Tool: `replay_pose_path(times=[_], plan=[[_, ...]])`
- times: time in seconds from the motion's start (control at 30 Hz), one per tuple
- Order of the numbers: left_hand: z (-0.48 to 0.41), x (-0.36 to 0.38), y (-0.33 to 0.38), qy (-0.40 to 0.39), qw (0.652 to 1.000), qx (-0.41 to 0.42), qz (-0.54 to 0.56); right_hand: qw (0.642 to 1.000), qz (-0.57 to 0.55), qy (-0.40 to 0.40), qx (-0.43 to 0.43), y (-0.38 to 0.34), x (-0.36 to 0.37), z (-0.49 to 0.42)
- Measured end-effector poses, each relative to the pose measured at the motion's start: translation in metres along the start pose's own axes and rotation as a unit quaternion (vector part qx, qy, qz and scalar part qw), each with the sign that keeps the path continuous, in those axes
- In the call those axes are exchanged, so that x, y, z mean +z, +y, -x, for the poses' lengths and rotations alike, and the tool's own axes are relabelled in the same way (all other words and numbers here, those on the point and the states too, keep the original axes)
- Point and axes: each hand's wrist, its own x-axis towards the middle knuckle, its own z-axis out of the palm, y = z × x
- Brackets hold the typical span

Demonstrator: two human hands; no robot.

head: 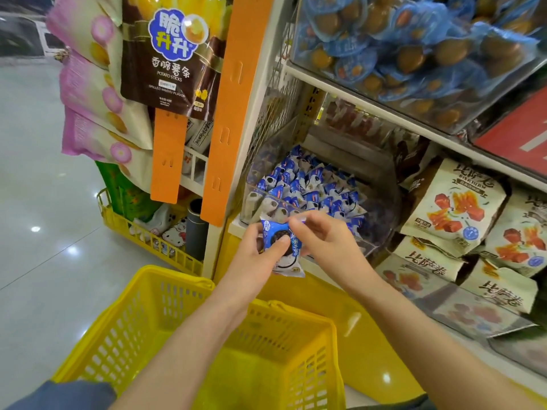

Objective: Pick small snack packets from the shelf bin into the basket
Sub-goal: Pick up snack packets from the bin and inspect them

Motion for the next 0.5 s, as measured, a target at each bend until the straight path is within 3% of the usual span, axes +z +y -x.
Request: replay_pose_path(times=[0.2, 0.4, 0.5], plan=[[-0.002, -0.001, -0.007, -0.004, 0.998, 0.020, -0.067, 0.988, -0.122, 0.016, 0.090, 0.015, 0.008, 0.007], [-0.005, 0.004, -0.012, 0.009, 0.998, 0.029, -0.051, 0.993, -0.085, 0.030, 0.071, 0.024, 0.005, 0.009], [-0.005, 0.004, -0.012, 0.040, 0.998, 0.022, -0.040, 0.996, -0.077, 0.000, 0.052, 0.025, 0.003, 0.012]])
